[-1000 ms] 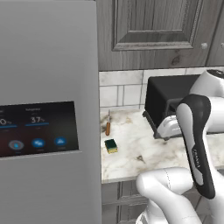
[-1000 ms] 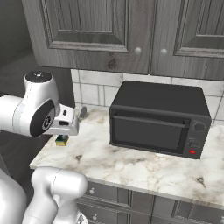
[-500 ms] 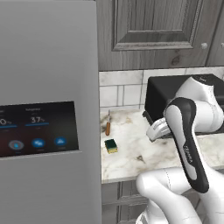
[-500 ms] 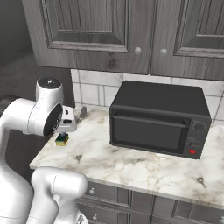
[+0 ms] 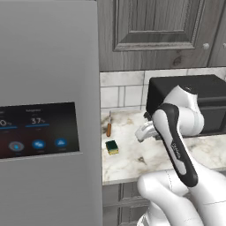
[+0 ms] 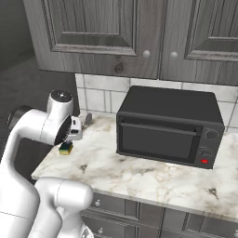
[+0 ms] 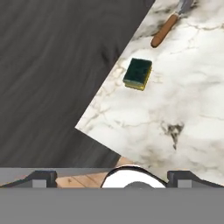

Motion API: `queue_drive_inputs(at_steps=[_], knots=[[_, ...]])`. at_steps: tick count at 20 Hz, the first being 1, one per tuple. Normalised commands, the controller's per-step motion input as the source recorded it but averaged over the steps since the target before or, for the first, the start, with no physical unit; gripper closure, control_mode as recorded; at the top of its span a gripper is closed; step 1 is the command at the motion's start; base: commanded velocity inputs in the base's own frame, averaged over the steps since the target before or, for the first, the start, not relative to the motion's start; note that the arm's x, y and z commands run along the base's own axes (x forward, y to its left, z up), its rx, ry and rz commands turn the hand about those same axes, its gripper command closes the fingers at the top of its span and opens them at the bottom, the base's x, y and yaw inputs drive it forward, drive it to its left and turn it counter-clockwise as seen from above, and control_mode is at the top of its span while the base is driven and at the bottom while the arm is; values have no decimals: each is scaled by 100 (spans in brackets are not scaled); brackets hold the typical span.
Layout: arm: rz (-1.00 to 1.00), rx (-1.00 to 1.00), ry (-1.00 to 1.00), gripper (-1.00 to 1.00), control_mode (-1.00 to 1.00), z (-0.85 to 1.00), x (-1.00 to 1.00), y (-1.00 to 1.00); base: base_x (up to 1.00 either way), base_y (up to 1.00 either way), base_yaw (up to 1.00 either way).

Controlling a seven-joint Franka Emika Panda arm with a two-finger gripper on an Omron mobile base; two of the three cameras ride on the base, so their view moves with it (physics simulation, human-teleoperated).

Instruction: Place the sponge inside the microwave to prepare for sanitizing.

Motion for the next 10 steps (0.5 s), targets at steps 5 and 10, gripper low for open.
queue_drive_inputs(at_steps=[5,10], knots=[[0,2,4,-100,-100,-32,58,20,0,0,0],[0,-2,8,-100,-100,-34,61,19,0,0,0]])
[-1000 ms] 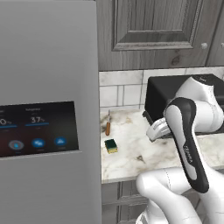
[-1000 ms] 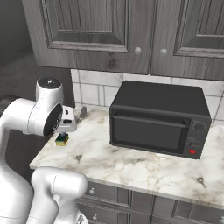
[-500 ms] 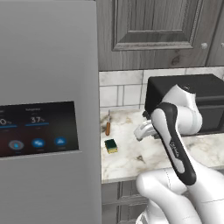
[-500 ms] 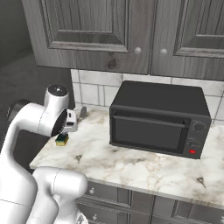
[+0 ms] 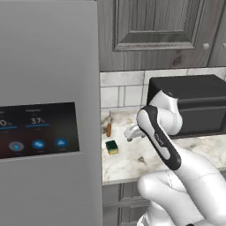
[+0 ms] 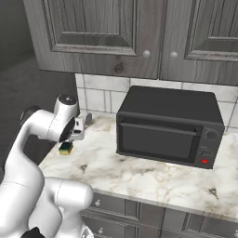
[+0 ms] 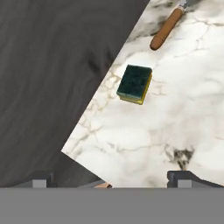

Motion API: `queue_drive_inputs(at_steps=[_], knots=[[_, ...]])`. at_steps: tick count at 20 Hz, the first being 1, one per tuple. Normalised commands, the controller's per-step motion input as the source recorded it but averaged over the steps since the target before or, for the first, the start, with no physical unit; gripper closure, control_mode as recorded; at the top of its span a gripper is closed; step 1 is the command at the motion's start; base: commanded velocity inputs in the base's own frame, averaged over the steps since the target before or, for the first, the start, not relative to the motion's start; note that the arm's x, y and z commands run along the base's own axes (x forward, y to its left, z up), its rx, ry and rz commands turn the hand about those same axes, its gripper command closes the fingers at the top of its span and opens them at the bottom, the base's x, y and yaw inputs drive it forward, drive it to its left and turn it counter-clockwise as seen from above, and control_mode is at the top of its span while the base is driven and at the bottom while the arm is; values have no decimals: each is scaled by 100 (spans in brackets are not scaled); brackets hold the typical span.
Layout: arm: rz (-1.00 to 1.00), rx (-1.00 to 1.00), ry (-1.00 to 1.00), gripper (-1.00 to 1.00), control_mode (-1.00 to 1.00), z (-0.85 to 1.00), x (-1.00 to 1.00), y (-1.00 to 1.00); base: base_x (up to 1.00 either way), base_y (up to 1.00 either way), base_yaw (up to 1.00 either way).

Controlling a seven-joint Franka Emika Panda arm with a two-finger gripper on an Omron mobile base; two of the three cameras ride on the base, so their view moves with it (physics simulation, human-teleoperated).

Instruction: Place the sponge inside the microwave to prepare for sanitizing.

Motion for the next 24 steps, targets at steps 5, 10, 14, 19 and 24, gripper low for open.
queue_drive_inputs(at_steps=[5,10,14,19,24], knots=[[0,-5,9,-100,-100,-40,51,27,0,0,0],[0,-1,8,-100,-100,-34,45,20,0,0,0],[0,0,7,-100,-100,-35,36,5,0,0,0],[0,0,2,-100,-100,-43,36,15,0,0,0],[0,0,2,-100,-100,-32,35,12,0,0,0]])
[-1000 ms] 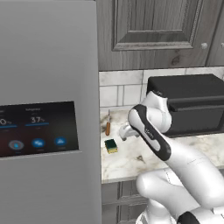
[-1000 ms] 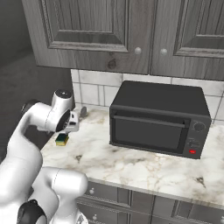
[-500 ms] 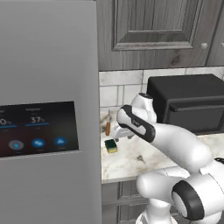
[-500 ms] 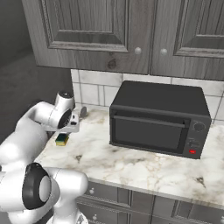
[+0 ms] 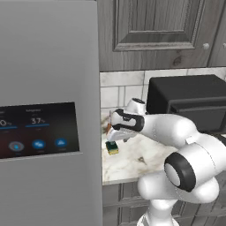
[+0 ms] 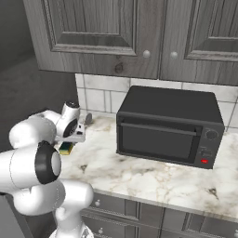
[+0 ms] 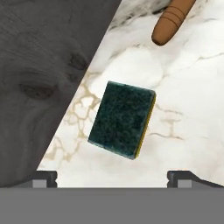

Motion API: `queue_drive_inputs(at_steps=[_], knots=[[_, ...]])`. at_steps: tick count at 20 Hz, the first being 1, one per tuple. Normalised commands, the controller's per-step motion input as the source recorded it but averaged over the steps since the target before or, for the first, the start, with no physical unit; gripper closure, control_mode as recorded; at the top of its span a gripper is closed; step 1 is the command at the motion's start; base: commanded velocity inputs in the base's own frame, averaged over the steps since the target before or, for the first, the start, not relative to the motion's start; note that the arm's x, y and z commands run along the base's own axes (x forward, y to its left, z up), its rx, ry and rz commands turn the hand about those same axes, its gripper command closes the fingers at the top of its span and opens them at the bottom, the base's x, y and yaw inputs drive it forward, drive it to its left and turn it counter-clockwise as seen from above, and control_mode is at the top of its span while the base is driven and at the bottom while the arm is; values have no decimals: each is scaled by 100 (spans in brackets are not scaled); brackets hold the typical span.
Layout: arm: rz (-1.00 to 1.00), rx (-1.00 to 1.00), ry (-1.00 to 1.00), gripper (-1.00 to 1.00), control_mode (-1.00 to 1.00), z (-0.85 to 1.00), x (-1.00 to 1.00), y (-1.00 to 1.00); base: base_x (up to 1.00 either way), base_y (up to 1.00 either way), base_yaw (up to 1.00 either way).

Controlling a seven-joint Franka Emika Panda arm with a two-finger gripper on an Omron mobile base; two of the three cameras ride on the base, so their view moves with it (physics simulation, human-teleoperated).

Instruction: Place the sponge inside the microwave to prepare for sanitizing.

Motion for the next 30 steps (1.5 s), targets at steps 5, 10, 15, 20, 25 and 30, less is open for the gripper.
queue_drive_inputs(at_steps=[5,10,15,20,25,30], knots=[[0,0,1,-100,-100,-25,26,12,0,0,0],[0,0,0,-100,-100,-27,21,17,0,0,0],[0,0,0,-100,-100,-25,19,3,0,0,0],[0,0,0,-100,-100,-24,18,12,0,0,0],[0,0,0,-100,-100,-20,10,12,0,0,0],[0,0,0,100,-100,-24,7,1,0,0,0]])
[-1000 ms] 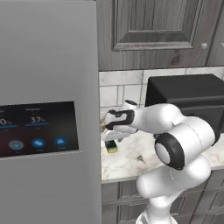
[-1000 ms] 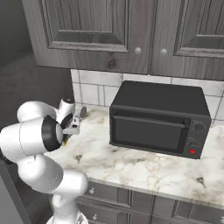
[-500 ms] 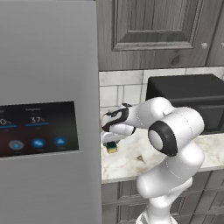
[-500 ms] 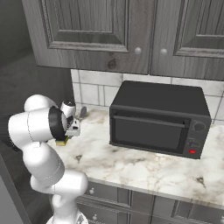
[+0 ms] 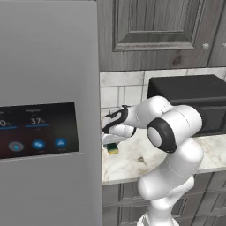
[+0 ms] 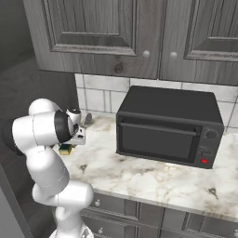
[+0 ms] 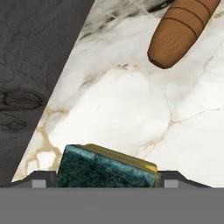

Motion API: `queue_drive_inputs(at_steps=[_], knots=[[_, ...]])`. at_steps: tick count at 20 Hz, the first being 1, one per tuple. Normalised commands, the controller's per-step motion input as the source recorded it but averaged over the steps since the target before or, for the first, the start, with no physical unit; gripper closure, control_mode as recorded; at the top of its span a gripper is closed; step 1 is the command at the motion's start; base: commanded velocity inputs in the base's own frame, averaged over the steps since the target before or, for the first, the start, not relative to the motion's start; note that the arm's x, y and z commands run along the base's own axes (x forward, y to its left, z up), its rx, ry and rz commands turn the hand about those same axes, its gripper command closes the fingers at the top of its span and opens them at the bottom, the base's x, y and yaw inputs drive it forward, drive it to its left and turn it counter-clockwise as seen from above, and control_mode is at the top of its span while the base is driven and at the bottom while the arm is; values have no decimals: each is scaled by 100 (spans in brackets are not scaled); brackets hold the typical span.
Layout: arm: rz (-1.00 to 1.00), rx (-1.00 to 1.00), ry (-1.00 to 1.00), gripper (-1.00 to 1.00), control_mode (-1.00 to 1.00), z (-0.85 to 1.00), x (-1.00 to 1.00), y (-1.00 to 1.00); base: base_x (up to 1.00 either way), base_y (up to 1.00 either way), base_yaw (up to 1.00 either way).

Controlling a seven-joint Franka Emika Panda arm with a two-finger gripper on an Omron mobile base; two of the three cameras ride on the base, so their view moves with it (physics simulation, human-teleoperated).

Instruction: Place the sponge inside the microwave to prepare for sanitizing.

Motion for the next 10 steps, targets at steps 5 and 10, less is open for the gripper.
queue_drive_inputs(at_steps=[5,10], knots=[[0,0,0,100,-100,-19,0,1,0,0,0],[-3,0,0,100,-100,3,-26,-2,0,0,0]])
